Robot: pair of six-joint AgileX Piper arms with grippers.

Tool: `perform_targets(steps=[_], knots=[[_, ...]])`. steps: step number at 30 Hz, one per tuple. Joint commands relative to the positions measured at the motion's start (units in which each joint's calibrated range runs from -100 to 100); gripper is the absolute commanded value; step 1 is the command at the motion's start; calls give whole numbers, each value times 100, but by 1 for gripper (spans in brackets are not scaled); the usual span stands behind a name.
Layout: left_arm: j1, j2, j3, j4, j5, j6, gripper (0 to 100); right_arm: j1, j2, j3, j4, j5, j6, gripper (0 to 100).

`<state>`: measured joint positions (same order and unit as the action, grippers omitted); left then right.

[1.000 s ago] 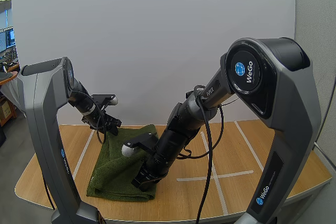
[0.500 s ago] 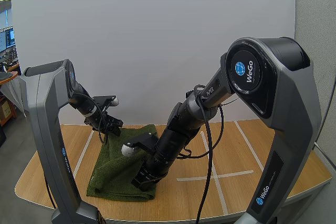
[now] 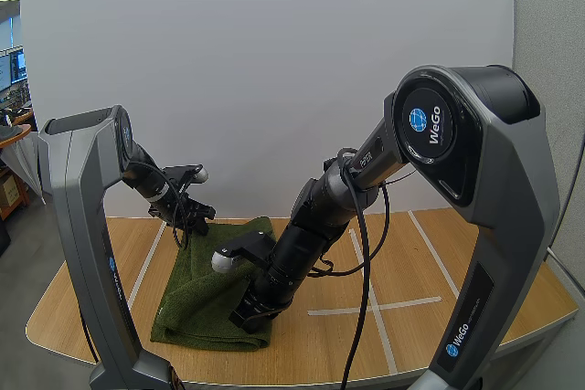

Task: Fold the towel

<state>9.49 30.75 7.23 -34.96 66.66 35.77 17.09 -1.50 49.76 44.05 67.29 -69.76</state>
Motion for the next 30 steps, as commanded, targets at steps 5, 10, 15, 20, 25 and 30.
perform_targets(steps=[5, 10, 15, 20, 25, 30], knots=[[26, -107, -34, 299, 153, -25, 9, 1, -6, 24, -18, 130, -65, 0], [192, -191, -222, 330, 49, -25, 0, 1, -6, 24, -18, 130, -65, 0], [278, -191, -551, 383, 34, 6, 0, 1, -6, 24, -18, 130, -65, 0], [269, -176, -833, 314, 26, 104, 0, 1, -6, 24, -109, 130, -64, 0], [269, -124, -976, 402, 26, 104, 0, 1, -6, 24, -135, 130, -64, 0], [269, -109, -976, 435, 26, 129, 0, 1, -6, 24, -135, 130, -64, 0]])
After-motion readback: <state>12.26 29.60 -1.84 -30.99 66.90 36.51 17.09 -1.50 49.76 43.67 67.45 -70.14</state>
